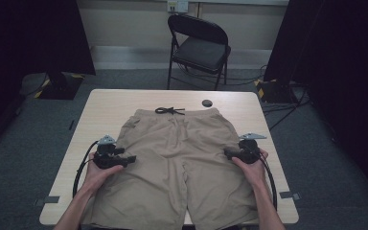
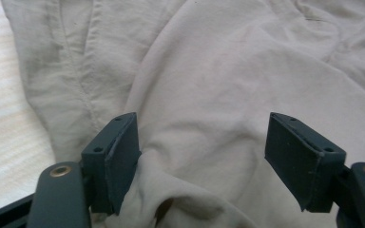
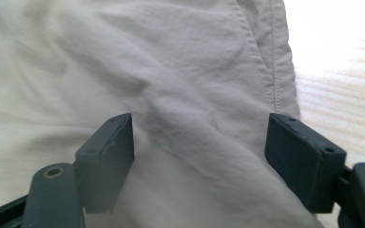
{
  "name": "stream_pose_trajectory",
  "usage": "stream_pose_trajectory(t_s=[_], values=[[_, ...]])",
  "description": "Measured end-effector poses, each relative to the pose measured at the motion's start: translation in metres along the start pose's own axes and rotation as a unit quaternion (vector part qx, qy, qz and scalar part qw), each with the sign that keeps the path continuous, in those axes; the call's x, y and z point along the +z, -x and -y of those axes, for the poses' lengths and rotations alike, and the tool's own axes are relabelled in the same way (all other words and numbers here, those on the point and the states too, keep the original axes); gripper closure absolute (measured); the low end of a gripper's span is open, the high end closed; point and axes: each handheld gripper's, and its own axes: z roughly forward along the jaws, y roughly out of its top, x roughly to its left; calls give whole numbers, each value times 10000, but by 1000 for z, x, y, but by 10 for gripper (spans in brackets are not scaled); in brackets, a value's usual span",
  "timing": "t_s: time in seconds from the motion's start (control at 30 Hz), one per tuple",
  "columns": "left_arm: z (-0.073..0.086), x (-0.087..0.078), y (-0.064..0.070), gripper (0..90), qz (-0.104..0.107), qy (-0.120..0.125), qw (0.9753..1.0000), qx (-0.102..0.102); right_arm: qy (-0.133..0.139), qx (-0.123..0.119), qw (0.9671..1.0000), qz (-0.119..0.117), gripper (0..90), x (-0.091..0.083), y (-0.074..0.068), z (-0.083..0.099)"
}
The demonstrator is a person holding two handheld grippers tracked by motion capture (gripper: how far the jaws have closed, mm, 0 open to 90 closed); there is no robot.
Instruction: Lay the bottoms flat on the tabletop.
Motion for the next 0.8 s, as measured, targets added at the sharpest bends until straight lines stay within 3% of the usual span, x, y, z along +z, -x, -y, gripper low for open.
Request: stream_pose_trajectory(t_s=[0.2,0.3,0.4,0.47,0.57,0.67,0.73,0.8], values=[[-6,-15,7,271,63,117,9999,54,374,201,9990,-168,244,-27,1,-9],[-4,-23,8,251,106,116,9999,-1,445,205,9987,-125,244,-41,0,-8],[-3,-32,11,239,126,144,9998,58,371,116,9992,-50,235,-51,-3,-1],[-3,-39,13,231,137,169,9998,25,448,200,9987,-100,225,-59,-3,5],[-2,-48,17,216,98,120,9998,148,416,294,9986,-152,214,-71,-4,17],[8,-59,15,201,221,227,9995,16,454,333,9984,-27,218,-84,-6,27],[15,-66,14,199,-93,119,9999,14,465,369,9982,32,221,-93,-5,33],[22,-74,12,209,-58,89,9999,-35,397,406,9984,62,219,-100,-4,39]])
